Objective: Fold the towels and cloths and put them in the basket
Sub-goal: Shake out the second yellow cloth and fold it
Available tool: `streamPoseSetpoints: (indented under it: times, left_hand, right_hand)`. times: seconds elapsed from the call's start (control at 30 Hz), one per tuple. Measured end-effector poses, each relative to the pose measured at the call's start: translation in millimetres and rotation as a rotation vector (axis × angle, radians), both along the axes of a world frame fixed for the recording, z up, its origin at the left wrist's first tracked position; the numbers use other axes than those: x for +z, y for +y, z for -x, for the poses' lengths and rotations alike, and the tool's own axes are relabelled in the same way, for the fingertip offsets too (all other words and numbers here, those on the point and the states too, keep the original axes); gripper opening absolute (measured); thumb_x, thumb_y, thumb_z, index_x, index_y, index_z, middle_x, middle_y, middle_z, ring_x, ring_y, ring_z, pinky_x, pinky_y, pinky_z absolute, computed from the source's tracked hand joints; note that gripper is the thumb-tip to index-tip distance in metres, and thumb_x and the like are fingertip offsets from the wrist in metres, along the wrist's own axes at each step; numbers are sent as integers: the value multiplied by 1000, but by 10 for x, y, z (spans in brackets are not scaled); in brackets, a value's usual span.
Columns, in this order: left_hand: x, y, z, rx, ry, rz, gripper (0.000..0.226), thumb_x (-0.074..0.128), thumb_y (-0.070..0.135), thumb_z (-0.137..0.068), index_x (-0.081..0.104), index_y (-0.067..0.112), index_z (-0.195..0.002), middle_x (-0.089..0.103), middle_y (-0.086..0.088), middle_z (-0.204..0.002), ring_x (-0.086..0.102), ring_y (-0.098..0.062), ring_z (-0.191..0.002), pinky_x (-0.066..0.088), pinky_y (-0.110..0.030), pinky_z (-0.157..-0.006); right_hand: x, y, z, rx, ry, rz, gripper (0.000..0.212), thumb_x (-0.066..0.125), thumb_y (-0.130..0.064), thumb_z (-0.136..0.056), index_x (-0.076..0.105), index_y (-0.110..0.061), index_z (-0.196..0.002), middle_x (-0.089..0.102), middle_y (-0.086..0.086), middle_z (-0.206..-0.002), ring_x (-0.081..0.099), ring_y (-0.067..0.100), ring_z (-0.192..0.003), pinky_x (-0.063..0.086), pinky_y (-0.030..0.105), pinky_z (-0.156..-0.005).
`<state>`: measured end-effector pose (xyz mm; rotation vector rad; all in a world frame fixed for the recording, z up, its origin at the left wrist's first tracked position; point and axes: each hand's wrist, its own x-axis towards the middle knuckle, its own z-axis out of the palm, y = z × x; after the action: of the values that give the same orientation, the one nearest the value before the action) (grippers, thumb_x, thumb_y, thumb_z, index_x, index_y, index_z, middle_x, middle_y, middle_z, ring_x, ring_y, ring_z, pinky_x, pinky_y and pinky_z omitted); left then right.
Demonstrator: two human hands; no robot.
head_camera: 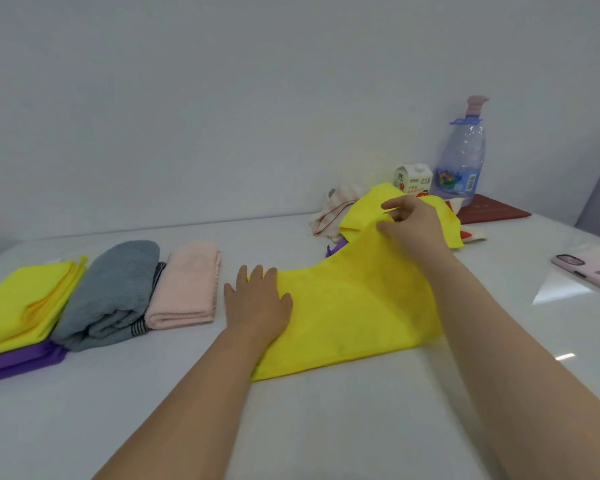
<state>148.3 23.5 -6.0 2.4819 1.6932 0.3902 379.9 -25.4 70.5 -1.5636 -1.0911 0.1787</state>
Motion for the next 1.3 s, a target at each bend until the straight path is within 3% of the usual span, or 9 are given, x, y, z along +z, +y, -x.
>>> streamPoseSetpoints:
  times: [0.17,0.23,0.43,0.6,0.8,0.93,1.03,1.17,1.3]
  left_hand:
    - [440,-87,9,-226,-772,64,52,58,22,-92,41,26,-140,39,8,-146,27,-10,-138,22,-27,-111]
    - [624,-136,51,-327,-893,118,48,63,18,-88,49,29,-132,52,13,-133,43,-1,-126,31,-27,-108]
    - [747,-133,163,-468,-934,287,20,74,19,-77,71,26,-95,72,10,-101,63,-6,-103,42,-41,-102]
    - [732,-153,159,-471,-978,336,1,71,15,-82,72,16,-82,71,-1,-83,64,-11,-80,50,-30,-82]
    - [774,-166,173,-471,-998,312,10,69,12,-83,70,14,-73,66,-5,-74,58,-15,-72,45,-29,-70]
    - [768,-139,174,-408,-1047,220,19,66,8,-85,63,13,-67,56,-5,-66,49,-16,-66,39,-30,-66]
    - [769,-112,189,-358,-1089,163,22,64,10,-86,59,15,-65,46,-2,-60,41,-15,-62,35,-28,-62]
    - [802,-145,170,-395,-1078,211,14,66,14,-87,65,18,-73,56,13,-54,49,-1,-55,38,-15,-54]
    - [795,-124,128,-317,-1060,101,26,66,18,-87,62,19,-61,48,8,-53,42,-6,-55,32,-22,-52]
  right_hand:
    - [447,-155,540,335,-83,-23,34,73,7,-70,60,-24,-80,63,-8,-65,55,-3,-61,42,11,-61]
    - [513,-230,684,386,-106,-23,36,75,7,-68,60,-25,-76,63,-10,-62,56,2,-61,44,14,-60]
    - [540,-336,865,399,-115,4,34,78,6,-66,61,-23,-72,63,-5,-62,54,3,-57,44,14,-57]
    - [504,-337,898,405,-129,25,33,77,7,-67,61,-22,-72,63,-3,-63,55,3,-57,44,14,-57]
    - [476,-307,927,407,-177,52,31,78,2,-69,60,-24,-76,62,-4,-62,53,4,-57,42,16,-58]
    - [480,-331,852,445,-269,274,26,79,-16,-73,66,-22,-94,64,-2,-67,54,6,-60,45,24,-62]
    - [475,-333,774,416,-379,444,14,78,-24,-75,69,-15,-81,57,-2,-62,50,7,-58,40,25,-55]
    - [451,-306,775,414,-391,436,20,77,-25,-76,71,-6,-80,51,-1,-60,44,8,-56,35,25,-54]
    - [431,-288,865,417,-428,459,26,77,-30,-76,71,-5,-81,53,2,-63,45,10,-57,35,26,-54]
